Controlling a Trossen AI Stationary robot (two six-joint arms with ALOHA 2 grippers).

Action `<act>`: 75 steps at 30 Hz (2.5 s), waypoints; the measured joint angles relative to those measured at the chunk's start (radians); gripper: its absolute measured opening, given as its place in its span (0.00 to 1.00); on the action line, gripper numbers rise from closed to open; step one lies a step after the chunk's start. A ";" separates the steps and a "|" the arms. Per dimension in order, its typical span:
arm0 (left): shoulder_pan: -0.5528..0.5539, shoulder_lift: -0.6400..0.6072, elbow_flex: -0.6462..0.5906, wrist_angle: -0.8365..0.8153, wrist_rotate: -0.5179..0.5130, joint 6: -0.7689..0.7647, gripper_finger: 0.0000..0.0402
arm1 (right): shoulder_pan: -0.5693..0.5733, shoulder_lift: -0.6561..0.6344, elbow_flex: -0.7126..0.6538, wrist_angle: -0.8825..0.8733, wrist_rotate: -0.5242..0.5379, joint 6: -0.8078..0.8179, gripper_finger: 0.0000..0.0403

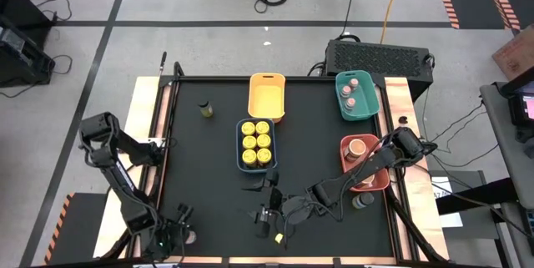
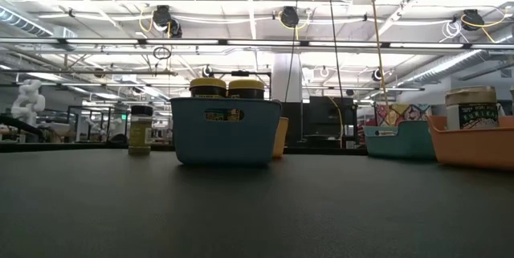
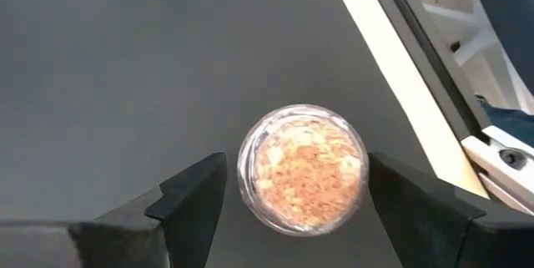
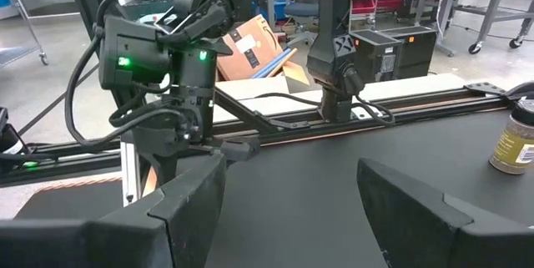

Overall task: Sort spices by type
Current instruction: Put the brown seasoning bottle into the green bin

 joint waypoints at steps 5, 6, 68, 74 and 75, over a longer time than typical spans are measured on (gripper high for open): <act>0.011 0.007 0.000 0.012 0.000 0.018 0.72 | 0.000 0.000 0.000 0.000 0.000 0.000 0.66; 0.014 0.007 0.000 0.021 0.000 0.025 0.72 | 0.000 0.000 0.000 0.000 0.000 0.000 0.66; 0.817 -0.248 0.002 -0.074 0.233 0.520 0.49 | -0.446 -0.541 -0.441 -0.307 -0.511 -0.346 0.49; 0.780 -0.205 0.001 0.098 0.212 0.428 0.49 | -0.379 -0.721 -0.685 -0.090 -0.509 -0.225 0.49; 0.773 -0.192 0.001 0.122 0.211 0.416 0.49 | -0.366 -0.738 -0.716 -0.070 -0.510 -0.211 0.49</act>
